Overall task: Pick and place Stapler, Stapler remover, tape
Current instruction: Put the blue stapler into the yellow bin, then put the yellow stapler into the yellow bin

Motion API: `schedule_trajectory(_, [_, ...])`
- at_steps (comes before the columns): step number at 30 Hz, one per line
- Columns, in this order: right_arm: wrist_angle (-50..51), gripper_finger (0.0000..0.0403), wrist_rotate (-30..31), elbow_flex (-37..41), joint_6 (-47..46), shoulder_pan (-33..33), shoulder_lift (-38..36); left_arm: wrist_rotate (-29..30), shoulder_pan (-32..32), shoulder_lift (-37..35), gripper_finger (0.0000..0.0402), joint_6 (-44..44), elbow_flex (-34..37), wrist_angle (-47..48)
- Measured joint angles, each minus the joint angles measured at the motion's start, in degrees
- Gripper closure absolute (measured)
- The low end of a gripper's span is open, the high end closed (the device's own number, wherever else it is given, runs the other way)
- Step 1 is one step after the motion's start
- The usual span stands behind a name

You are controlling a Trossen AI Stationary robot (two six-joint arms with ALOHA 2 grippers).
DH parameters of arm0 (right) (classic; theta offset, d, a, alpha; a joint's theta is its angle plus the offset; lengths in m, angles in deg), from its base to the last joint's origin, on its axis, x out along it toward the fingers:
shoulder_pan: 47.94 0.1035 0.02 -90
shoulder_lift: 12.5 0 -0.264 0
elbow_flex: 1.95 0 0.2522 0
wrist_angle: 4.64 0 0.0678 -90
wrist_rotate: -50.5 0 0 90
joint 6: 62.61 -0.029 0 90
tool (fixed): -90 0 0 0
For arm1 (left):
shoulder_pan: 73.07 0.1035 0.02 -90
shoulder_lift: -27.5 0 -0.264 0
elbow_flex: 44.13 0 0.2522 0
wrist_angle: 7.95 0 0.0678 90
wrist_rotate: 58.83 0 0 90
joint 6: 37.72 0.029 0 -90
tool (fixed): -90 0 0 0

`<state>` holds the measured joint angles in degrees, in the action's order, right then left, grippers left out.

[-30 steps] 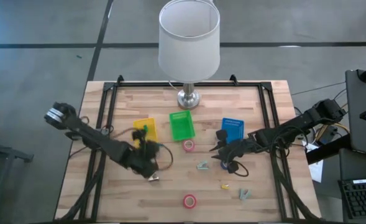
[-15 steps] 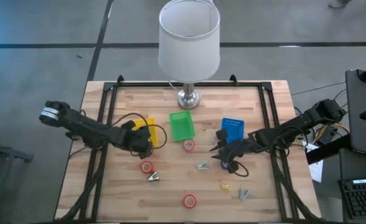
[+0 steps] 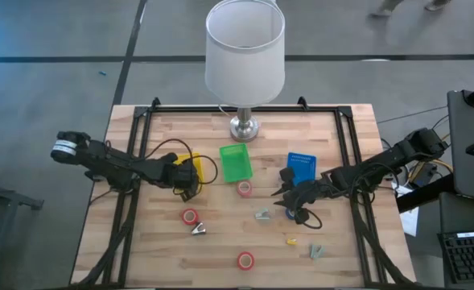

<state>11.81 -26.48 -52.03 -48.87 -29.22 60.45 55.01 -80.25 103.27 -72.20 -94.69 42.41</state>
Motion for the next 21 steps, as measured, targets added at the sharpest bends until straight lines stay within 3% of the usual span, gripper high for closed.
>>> schedule_trajectory(10, [-0.01,0.0273,0.00,0.00,-0.11,-0.01,0.00,0.00,-0.02,0.00,0.0241,0.16,0.00,-0.29])
schedule_trajectory(21, [-0.03,0.0273,0.00,0.00,-0.24,0.00,0.00,0.81,-0.02,-1.51,0.0241,2.36,-3.47,-1.05])
